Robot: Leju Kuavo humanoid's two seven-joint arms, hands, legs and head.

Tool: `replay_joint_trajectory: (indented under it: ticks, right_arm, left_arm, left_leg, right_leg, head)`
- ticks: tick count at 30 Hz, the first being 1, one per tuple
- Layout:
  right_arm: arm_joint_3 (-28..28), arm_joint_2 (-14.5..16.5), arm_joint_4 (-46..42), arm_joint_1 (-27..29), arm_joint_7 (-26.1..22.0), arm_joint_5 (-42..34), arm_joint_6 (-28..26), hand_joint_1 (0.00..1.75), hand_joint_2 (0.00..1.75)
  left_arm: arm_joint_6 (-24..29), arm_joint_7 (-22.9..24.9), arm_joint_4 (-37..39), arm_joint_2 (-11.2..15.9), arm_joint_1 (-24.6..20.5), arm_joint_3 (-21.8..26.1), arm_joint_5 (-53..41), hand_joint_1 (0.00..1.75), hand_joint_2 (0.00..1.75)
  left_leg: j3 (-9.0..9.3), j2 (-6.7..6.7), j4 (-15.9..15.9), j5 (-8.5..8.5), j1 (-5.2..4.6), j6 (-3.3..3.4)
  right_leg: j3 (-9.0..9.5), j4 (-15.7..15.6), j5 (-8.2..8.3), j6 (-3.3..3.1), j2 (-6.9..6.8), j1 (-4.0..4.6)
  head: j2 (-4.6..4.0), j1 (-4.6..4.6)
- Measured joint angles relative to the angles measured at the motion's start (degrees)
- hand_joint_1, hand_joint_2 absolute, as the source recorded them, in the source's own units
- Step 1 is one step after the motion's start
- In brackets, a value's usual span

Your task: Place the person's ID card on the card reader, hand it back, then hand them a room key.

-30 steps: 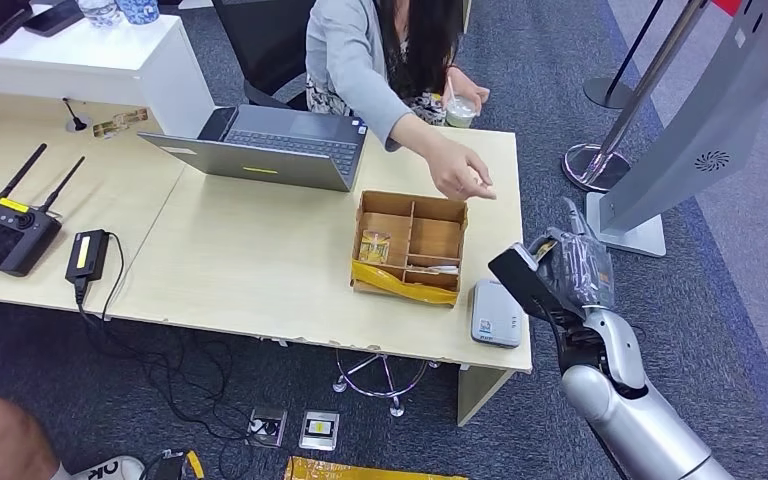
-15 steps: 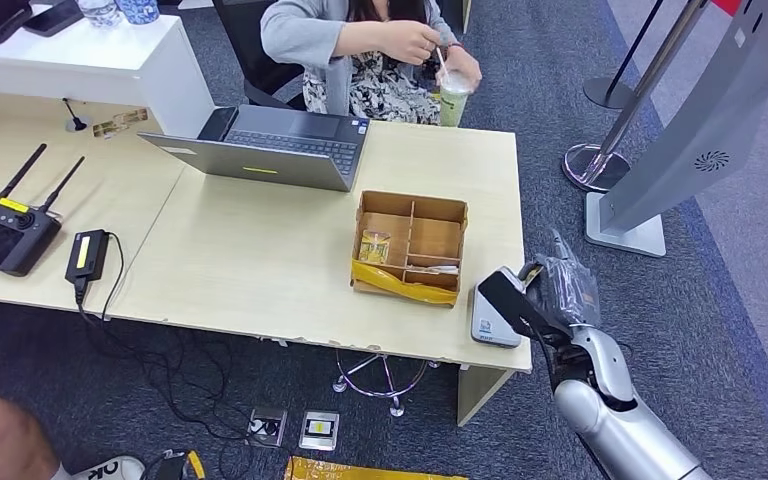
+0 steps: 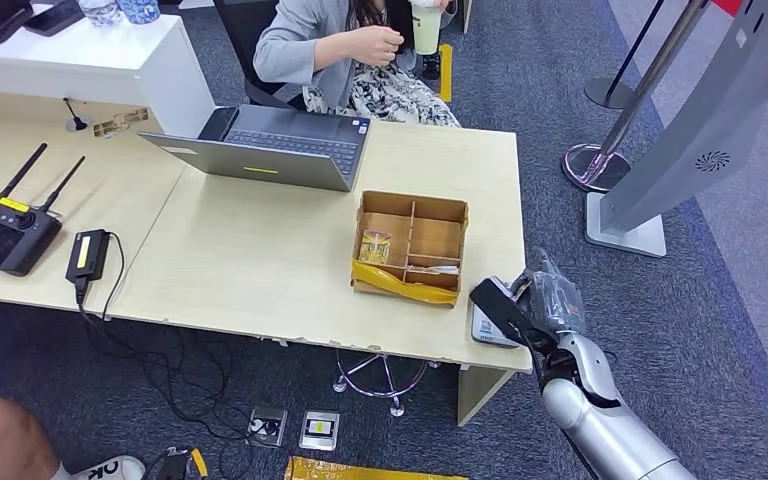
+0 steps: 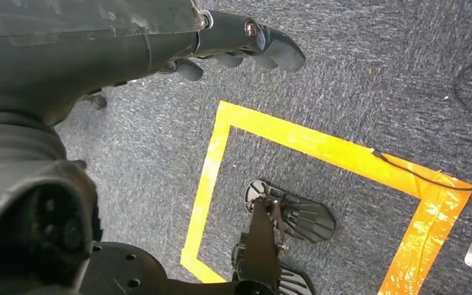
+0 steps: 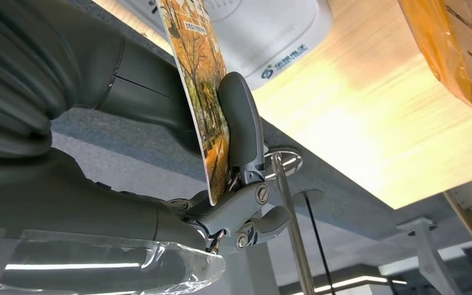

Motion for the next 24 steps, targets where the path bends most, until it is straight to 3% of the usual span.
replay_joint_trajectory:
  ticks: [24]
  right_arm:
    - [0.0, 3.3, 10.9, -3.0, -3.6, -6.9, -2.1, 1.75, 1.75]
  left_arm:
    - [-0.6, 1.0, 0.0, -0.2, -0.5, -0.1, -0.1, 0.0, 0.0]
  left_leg:
    - [0.07, 0.08, 0.0, 0.0, 0.0, 0.0]
  right_leg:
    - [0.04, 0.0, 0.02, 0.02, 0.1, 0.0]
  head:
    - [0.0, 0.0]
